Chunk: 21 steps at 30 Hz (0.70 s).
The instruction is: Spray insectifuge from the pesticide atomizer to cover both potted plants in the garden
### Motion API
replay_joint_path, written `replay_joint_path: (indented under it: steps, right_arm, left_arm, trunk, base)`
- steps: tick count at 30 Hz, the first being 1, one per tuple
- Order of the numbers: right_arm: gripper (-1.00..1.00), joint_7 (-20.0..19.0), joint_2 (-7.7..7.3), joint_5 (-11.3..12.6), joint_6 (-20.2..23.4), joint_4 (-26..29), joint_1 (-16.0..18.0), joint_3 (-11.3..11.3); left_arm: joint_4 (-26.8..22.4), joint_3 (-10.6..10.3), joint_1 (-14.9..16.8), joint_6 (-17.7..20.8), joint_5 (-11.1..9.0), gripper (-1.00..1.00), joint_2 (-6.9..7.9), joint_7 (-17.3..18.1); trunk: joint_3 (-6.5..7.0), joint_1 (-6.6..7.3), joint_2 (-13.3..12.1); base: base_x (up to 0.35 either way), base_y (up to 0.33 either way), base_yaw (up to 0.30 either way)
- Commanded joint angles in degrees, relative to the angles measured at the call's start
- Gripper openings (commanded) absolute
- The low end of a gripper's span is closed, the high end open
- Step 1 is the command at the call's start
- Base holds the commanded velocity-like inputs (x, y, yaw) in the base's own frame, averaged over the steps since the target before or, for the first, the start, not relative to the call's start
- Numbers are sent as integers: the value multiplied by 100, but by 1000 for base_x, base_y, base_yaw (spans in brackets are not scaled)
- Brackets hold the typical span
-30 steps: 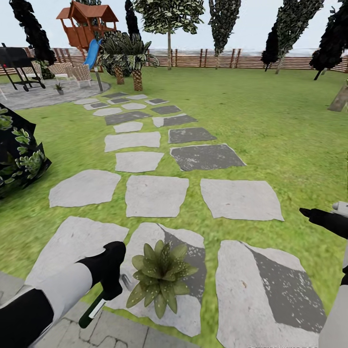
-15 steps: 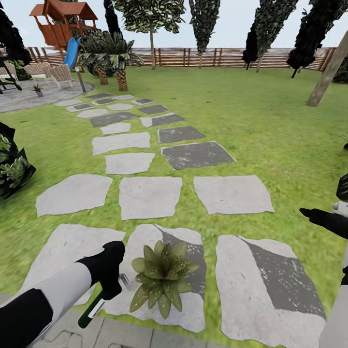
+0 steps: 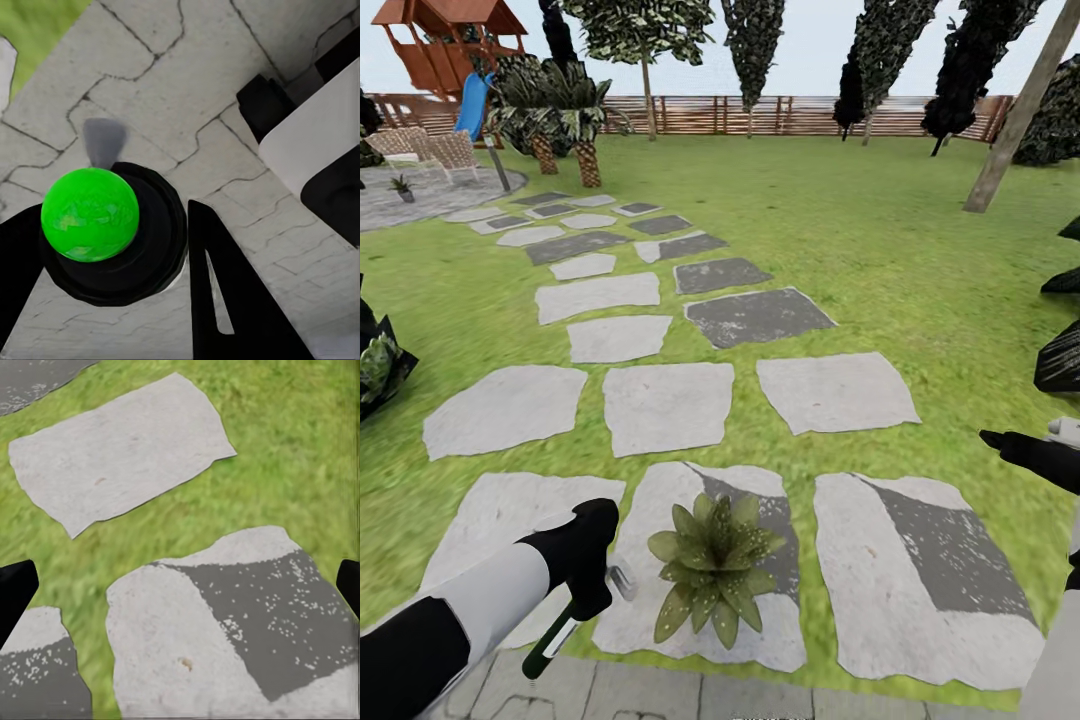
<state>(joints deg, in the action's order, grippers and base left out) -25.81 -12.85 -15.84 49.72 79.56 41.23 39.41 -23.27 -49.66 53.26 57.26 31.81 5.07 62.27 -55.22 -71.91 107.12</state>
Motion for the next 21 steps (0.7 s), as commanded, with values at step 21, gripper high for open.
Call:
replay_joint_path:
  steps: [21]
  right_arm:
    - [100, -56, 2, -60, 20, 7, 8, 6]
  left_arm:
    - [-19, 0, 0, 30, 53, -100, 11, 57]
  trunk:
    - [-68, 1, 2]
  base:
    - [0, 292, -145]
